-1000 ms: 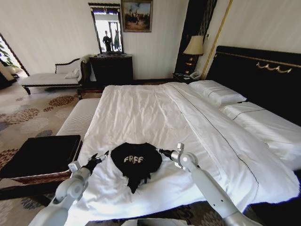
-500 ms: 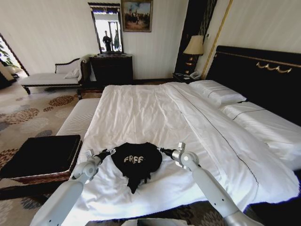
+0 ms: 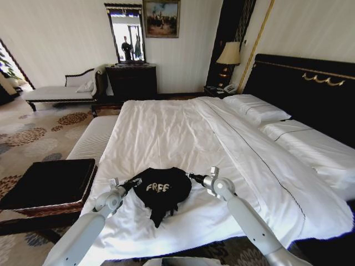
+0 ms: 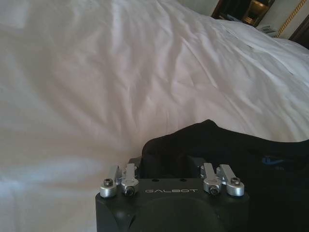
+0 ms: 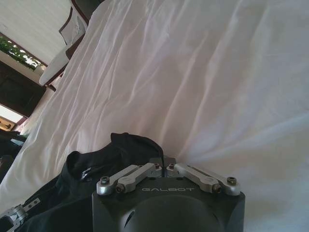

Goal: Fold the clothes on the bed and place them into the basket.

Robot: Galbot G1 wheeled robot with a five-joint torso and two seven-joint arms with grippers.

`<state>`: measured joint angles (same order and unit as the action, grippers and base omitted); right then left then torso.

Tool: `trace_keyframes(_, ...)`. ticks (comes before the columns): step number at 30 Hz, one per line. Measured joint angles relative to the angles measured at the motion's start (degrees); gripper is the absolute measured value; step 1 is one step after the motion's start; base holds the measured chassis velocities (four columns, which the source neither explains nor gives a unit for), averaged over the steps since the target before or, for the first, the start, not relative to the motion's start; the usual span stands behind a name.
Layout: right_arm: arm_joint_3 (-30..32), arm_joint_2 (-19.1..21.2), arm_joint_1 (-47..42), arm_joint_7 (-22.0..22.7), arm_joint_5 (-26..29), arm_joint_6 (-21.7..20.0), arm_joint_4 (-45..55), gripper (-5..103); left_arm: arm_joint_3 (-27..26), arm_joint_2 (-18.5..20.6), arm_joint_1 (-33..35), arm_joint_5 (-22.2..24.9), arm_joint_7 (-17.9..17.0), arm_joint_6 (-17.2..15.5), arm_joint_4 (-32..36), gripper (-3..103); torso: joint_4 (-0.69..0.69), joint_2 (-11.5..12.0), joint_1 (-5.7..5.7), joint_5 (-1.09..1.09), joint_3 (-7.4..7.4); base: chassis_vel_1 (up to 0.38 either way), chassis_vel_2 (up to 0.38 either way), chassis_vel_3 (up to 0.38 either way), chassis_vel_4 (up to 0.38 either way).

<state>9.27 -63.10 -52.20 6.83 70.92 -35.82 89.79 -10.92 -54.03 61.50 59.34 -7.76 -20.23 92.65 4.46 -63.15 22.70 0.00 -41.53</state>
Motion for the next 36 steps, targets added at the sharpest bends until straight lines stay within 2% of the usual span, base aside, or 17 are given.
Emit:
trace_keyframes(1, 0.0, 0.0, 0.0, 0.0, 0.0, 0.0, 0.0, 0, 0.2, 0.0, 0.1, 0.0, -0.1, 0.0, 0.2, 46, 0.0, 0.0, 0.0, 0.0, 0.0, 0.0, 0.0, 0.0, 0.0)
trace_keyframes(4, 0.0, -0.2, 0.0, 0.1, 0.0, 0.0, 0.0, 0, 0.3, -0.2, 0.1, 0.0, -0.4, 0.1, 0.3, 41, 0.0, 0.0, 0.0, -0.01, 0.0, 0.0, 0.0, 0.0, 0.0)
trace_keyframes(8, -0.1, -0.4, 0.1, 0.1, 0.0, 0.0, 0.2, 0, 0.2, -0.6, 0.3, -0.2, -1.1, 0.4, 0.8, 19, 0.0, 0.0, 0.0, -0.01, 0.0, 0.0, 0.0, 0.0, 0.0)
trace_keyframes(10, -0.1, -0.4, 0.0, 0.1, 0.0, 0.0, 0.3, 0, 0.2, -0.6, 0.3, -0.2, -1.1, 0.5, 0.9, 19, 0.0, 0.0, 0.0, -0.01, 0.0, 0.0, 0.0, 0.0, 0.0)
trace_keyframes(13, 0.0, -0.5, -0.3, 0.3, 0.0, 0.0, 1.1, 0, -0.1, -0.3, 0.8, -0.5, -1.2, 0.8, 1.9, 3, 0.0, 0.0, -0.01, -0.01, 0.0, 0.0, 0.0, 0.0, 0.0)
trace_keyframes(20, 1.0, 0.7, -1.4, 1.0, 0.0, 0.0, 5.7, 0, -2.1, 0.7, 1.6, -1.0, -1.3, 1.4, 5.3, 1, 0.0, 0.0, 0.0, -0.01, 0.0, 0.0, 0.0, 0.0, 0.0)
trace_keyframes(24, 1.8, 2.2, -1.7, 1.7, -0.6, 0.1, 10.7, 0, -4.0, 1.9, 2.3, -1.1, -1.5, 1.8, 9.5, 1, 0.0, 0.0, 0.0, -0.01, 0.0, 0.0, 0.0, 0.0, 0.0)
trace_keyframes(27, 2.5, 4.2, -1.2, 3.1, 0.5, 0.3, 16.3, 0, -6.5, 4.0, 2.9, -1.1, -2.0, 2.5, 15.0, 1, 0.0, 0.0, -0.01, 0.0, 0.0, 0.0, 0.0, 0.0, 0.0)
trace_keyframes(35, 2.5, 6.5, 2.1, 6.2, 3.1, 1.1, 23.8, 0, -9.7, 7.8, 2.5, 0.5, -3.1, 2.8, 22.2, 1, 0.0, 0.0, -0.01, 0.0, 0.0, 0.0, 0.0, 0.0, 0.0)
trace_keyframes(36, 2.8, 6.9, 4.1, 7.6, 4.2, 1.5, 25.8, 0, -11.1, 9.4, 2.2, 1.3, -3.4, 2.8, 24.3, 1, 0.0, 0.0, -0.01, -0.01, 0.0, 0.0, 0.0, 0.0, 0.0)
